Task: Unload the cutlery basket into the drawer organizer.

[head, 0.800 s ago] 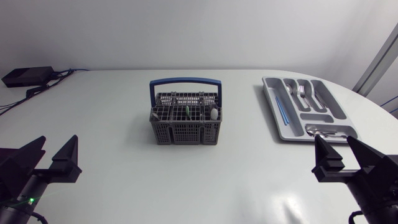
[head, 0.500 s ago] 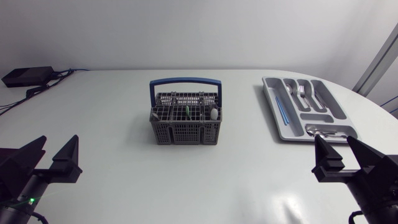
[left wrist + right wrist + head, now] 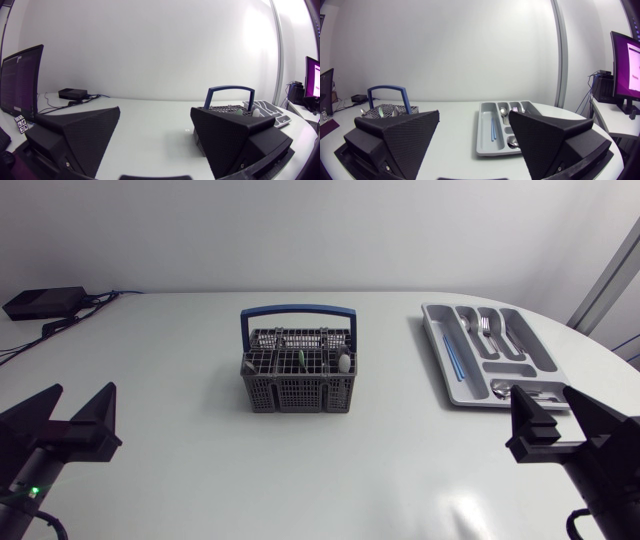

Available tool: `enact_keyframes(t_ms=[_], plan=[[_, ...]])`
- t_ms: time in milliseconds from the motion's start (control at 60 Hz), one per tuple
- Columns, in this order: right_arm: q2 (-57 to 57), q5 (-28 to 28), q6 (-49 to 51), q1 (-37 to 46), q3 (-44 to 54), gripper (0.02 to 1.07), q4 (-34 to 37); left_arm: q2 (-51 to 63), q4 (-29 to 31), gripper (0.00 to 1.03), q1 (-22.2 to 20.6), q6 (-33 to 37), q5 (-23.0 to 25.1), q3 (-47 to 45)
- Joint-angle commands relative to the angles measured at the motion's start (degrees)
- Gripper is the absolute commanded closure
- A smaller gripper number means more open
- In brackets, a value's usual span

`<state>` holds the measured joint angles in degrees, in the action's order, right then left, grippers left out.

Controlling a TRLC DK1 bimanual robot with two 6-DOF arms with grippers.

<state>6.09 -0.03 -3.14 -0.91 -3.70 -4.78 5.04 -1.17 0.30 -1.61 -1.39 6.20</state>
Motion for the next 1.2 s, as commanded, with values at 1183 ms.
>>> enact_keyframes(t_ms=[1183], plan=[[56.67, 3.02, 1.99, -12.89, -50.17, 0.07, 29.21, 49.37, 17.43, 0.04, -16.38, -10.43, 0.33, 40.03]])
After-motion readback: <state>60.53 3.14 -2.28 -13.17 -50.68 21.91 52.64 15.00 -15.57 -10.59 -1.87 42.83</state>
